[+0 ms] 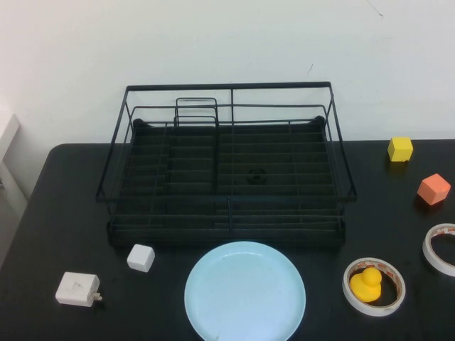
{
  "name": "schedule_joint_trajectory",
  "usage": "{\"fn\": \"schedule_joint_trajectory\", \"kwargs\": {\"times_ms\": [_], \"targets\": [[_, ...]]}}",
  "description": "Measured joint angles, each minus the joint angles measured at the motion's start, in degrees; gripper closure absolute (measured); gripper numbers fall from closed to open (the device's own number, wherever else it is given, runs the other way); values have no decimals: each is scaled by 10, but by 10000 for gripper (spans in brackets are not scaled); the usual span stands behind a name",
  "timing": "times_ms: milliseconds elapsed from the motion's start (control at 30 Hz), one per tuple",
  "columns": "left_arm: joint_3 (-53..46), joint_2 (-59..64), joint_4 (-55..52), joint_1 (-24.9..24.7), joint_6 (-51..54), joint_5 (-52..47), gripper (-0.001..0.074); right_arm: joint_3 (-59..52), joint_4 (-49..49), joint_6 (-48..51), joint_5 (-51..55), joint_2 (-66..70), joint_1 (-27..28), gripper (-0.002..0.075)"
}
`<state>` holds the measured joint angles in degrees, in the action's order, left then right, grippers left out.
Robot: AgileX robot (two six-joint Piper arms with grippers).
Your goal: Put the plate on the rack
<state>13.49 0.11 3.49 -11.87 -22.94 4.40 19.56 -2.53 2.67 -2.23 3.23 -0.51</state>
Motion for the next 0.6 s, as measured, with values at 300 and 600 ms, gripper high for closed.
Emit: {"fn": "schedule_joint_trajectory", "kwargs": {"times_ms": [300, 600], "targets": [[94, 136, -50, 0, 56, -191, 736, 141, -103, 126, 309, 238, 0, 728], [94, 257, 51, 0, 40, -307, 736, 155, -407, 456, 484, 520, 0, 728]]}}
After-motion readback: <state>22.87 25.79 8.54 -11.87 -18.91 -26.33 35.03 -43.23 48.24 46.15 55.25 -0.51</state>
